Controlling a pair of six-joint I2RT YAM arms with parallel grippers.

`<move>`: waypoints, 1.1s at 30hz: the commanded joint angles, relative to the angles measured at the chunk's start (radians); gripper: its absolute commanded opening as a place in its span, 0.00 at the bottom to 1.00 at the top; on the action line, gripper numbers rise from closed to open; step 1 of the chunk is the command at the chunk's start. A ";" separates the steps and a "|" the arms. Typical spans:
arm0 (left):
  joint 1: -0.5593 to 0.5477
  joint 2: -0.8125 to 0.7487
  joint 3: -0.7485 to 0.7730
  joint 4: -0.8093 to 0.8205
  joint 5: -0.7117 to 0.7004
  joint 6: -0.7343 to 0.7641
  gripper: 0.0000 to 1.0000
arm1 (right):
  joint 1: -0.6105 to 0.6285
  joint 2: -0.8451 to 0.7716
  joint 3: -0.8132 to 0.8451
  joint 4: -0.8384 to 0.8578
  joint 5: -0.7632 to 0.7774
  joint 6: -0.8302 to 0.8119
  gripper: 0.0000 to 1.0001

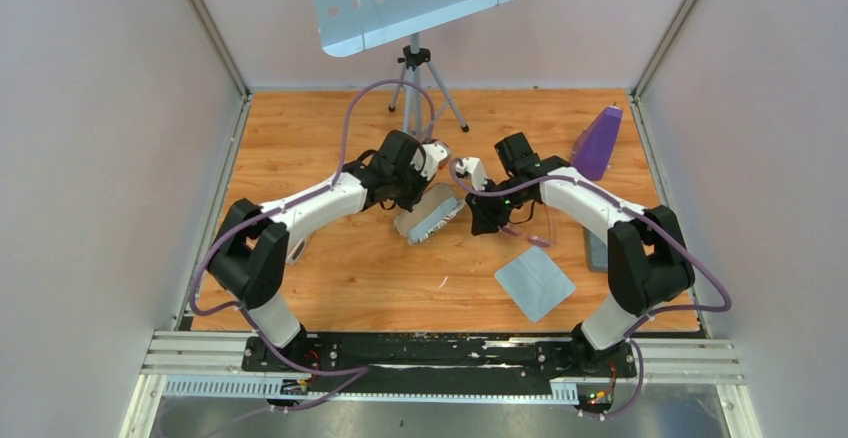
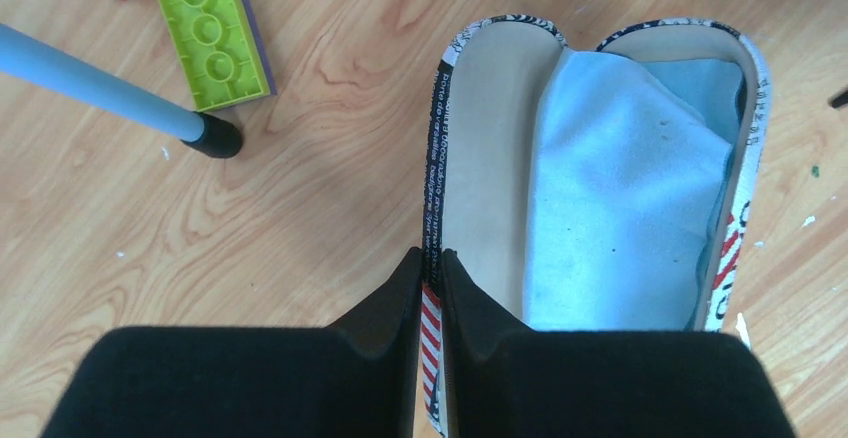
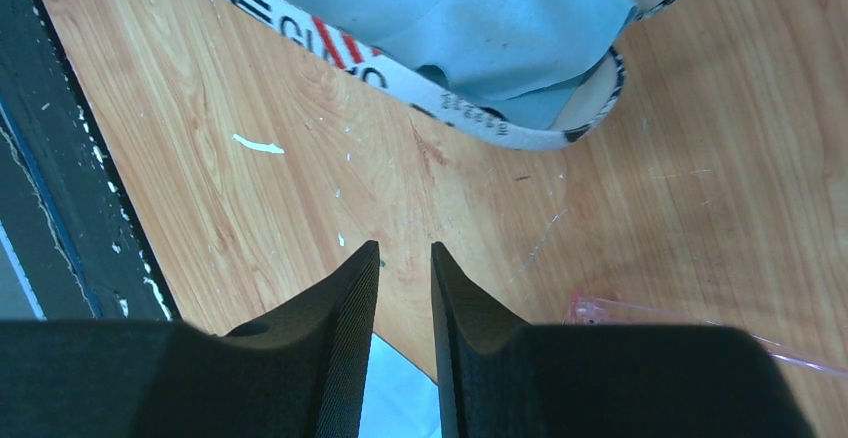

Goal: Organize the sunglasses
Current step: Adjust the sunglasses case at the center of the board.

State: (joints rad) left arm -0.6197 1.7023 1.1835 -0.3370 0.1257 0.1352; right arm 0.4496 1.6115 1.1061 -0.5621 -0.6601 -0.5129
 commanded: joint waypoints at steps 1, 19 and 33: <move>-0.066 -0.122 -0.041 0.071 -0.108 0.057 0.03 | 0.010 -0.013 0.040 0.009 -0.032 0.049 0.30; -0.301 -0.220 -0.240 0.209 -0.648 0.325 0.00 | -0.102 0.162 0.092 0.014 -0.381 0.376 0.28; -0.429 -0.127 -0.289 0.300 -0.793 0.397 0.00 | -0.080 0.321 0.144 0.032 -0.467 0.464 0.24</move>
State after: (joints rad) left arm -1.0290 1.5467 0.9028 -0.0925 -0.6235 0.5049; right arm 0.3599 1.9072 1.2148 -0.5358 -1.0645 -0.0795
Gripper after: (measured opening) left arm 0.125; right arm 0.253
